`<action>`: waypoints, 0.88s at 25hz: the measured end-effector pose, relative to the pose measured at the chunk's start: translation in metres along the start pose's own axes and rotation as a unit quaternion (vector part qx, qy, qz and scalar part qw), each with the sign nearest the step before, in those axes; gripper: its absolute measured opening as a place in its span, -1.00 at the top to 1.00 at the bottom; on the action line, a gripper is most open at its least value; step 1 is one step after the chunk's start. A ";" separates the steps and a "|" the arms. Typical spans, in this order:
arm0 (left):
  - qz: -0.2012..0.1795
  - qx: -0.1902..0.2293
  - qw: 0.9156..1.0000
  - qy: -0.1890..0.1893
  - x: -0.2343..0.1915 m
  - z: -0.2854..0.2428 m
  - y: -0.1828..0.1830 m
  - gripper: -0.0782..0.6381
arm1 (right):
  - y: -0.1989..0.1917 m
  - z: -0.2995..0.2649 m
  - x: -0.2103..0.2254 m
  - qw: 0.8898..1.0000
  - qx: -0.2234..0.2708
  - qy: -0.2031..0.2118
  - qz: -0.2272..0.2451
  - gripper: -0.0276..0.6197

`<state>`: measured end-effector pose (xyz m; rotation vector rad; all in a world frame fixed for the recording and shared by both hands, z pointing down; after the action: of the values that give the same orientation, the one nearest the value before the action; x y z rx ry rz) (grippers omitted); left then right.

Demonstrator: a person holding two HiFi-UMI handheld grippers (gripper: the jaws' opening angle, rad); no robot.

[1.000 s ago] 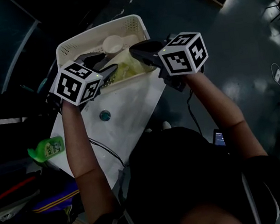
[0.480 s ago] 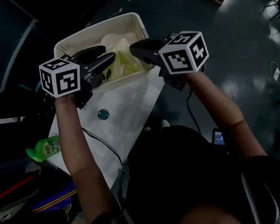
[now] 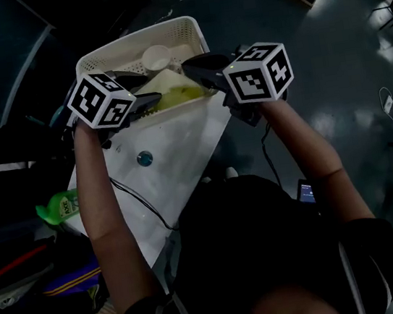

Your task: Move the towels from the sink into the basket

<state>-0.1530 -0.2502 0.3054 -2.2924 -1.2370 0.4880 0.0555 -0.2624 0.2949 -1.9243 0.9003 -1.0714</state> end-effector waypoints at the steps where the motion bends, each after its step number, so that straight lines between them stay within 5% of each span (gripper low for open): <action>1: -0.005 -0.004 1.000 -0.009 0.001 -0.001 0.001 0.13 | 0.000 0.001 0.000 1.000 0.000 0.001 0.000 0.91; 7: 0.010 0.037 0.999 -0.004 0.001 0.002 0.005 0.15 | -0.002 0.003 -0.002 1.000 -0.002 -0.001 0.001 0.91; 11: 0.035 0.094 0.994 0.040 0.004 0.008 0.008 0.33 | -0.005 0.006 -0.002 1.000 0.000 -0.002 -0.001 0.91; 16: 0.072 0.230 0.964 0.107 0.020 0.029 0.017 0.75 | -0.006 0.007 -0.004 1.000 0.001 -0.003 0.002 0.91; 22: 0.080 0.310 0.931 0.176 0.050 0.041 0.013 0.76 | -0.008 0.009 -0.012 1.000 0.008 -0.005 0.003 0.91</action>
<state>-0.1389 -0.2040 0.2604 -1.8294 -0.6072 0.4223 0.0602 -0.2463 0.2937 -1.9104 0.8889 -1.0623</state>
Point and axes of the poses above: the fingertips, and each gripper's own axes: z backward along the fingers, x to its right, y out of its top, the point moved 10 cm from there along z, backward along the fingers, and after that the axes turned 2 degrees about -x, right-handed, at the moved point
